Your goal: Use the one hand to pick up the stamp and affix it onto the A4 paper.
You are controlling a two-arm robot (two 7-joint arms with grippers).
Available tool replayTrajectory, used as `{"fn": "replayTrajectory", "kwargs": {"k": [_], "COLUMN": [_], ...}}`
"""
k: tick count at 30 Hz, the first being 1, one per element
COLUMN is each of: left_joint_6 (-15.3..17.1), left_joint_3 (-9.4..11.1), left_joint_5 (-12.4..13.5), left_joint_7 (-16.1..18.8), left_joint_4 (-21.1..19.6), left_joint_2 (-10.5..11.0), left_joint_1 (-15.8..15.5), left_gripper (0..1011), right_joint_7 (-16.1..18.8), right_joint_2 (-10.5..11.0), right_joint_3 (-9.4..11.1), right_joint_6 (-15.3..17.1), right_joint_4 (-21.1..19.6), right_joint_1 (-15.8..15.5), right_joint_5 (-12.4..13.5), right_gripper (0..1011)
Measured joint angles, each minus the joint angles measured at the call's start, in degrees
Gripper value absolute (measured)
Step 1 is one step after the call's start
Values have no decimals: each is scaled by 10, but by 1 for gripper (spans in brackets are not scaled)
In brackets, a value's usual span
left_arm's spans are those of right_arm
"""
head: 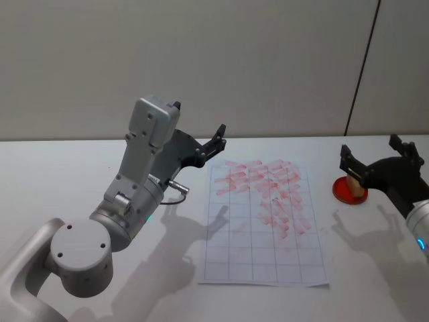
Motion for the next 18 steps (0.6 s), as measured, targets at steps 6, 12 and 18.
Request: {"fn": "replayTrajectory", "kwargs": {"k": [6,12,18], "left_joint_6": [0,0,0], "left_joint_3": [0,0,0], "left_joint_5": [0,0,0], "left_joint_7": [0,0,0], "left_joint_4": [0,0,0], "left_joint_2": [0,0,0], "left_joint_1": [0,0,0], "left_gripper": [1001,1001,1001], "right_joint_7": [-12,-16,-16], "right_joint_2": [-3,-7,-13], "right_joint_3": [4,7,9], "right_joint_6": [29,51,68], "right_joint_4": [17,43,75], "right_joint_1": [9,23,40], "right_joint_5": [-5,-11,-17], "right_gripper": [1001,1001,1001]}}
